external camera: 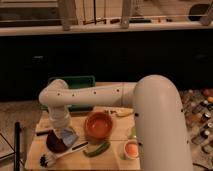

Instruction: Wipe purple bowl with sponge

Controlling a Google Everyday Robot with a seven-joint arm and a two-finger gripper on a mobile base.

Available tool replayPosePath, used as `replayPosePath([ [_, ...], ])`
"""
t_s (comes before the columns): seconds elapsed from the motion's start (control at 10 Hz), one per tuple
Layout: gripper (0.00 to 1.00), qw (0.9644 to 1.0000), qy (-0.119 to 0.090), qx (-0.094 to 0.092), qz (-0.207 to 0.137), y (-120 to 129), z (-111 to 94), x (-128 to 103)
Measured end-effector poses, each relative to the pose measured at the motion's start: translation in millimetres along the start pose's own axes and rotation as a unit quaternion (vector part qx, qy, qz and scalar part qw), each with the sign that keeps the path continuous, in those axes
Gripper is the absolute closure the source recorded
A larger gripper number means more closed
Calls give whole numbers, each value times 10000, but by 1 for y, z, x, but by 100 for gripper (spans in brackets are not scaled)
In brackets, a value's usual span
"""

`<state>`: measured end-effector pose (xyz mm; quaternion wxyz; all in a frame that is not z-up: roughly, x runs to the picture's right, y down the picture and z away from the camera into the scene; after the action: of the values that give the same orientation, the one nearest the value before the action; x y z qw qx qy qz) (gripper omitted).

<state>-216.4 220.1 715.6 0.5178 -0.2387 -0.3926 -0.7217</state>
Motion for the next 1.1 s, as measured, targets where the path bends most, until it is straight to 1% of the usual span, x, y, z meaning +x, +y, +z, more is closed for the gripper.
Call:
replayPosePath([
  [0.2,100,9999,85,-52,-138,-12,-7,12],
  [0.4,100,9990,122,-93,-413,-36,-9,24],
  [0.6,100,9970,111,-80,-758,-55,-6,30],
  [0.8,100,9948,91,-44,-1018,-65,-5,27],
  [0.9,100,9944,108,23,-1052,-67,-4,23],
  [1.1,100,9946,136,109,-1021,-60,-6,14],
])
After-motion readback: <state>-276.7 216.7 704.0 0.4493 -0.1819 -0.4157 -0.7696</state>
